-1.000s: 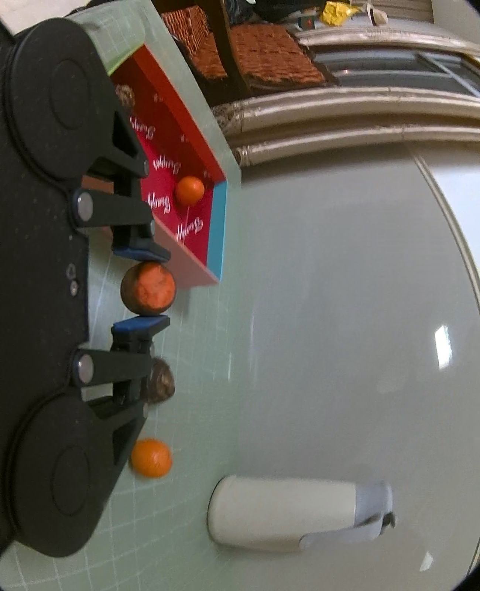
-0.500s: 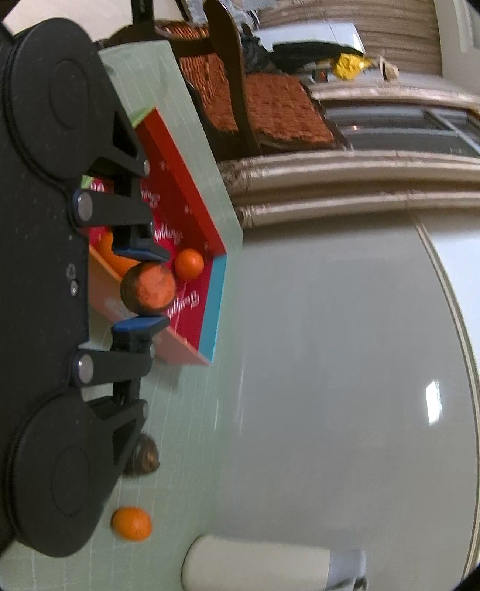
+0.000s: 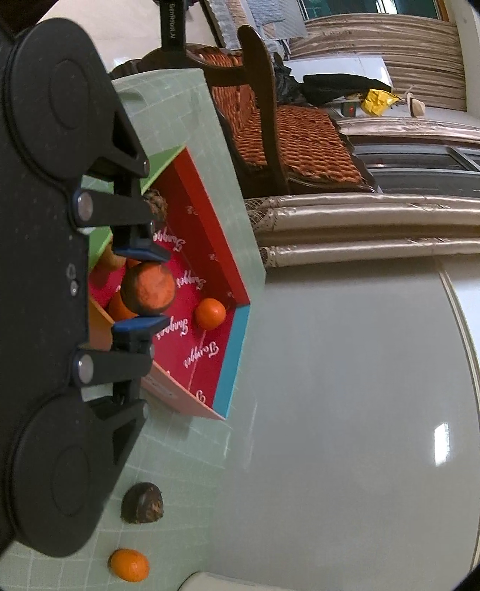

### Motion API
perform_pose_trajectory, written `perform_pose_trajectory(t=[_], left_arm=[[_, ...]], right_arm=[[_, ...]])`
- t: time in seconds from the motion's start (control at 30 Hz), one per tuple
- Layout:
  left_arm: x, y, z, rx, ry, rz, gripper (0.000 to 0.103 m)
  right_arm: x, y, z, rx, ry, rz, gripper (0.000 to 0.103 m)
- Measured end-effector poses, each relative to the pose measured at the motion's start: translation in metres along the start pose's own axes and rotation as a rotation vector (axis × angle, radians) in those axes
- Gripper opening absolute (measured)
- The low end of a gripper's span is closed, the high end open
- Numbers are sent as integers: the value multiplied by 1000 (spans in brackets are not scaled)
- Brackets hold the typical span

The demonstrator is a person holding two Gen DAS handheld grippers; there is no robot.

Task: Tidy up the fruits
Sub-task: 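Release the cut red fruit from the right gripper into the box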

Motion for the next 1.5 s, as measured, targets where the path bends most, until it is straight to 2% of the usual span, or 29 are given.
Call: perform_pose_trajectory(t=[0.17,0.33,0.43,0.5,0.63,1.0,1.27,1.5], left_arm=[[-1,0,2,2,-5,3,103],[-2,0,1,-1,-6,5,103],[-2,-1,0,-4,-2,3,103],[-2,-1,-1,-5,2,3,103],[-2,-1,-2,-4,6,3,103],[-3,-8,-17,-11,28,0,103],[-4,-21,-48,-52,69,-19,103],[-8,-36,-88,-99,126,-42,103]], right_arm=[[-2,2,1,-2,-2,10,31],[-3,2,1,-8,-10,6,38],[-1,-1,0,-9,-5,-7,48],[1,-3,-2,-15,0,-21,63],[4,-7,-4,-31,0,-37,66],[8,-15,-15,-77,13,-64,84],[5,-29,-35,-125,36,-76,86],[-3,-48,-68,-184,83,-80,86]])
Point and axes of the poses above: each gripper's, at about its wrist camera, not at the fingertips, and y roughly the way its jaws point, z to its left, x to its top, the point moved 10 cm from there along y, roughly the way its jaws point, and after that the axes turned 11 degrees about z, right-handed, at the moved point
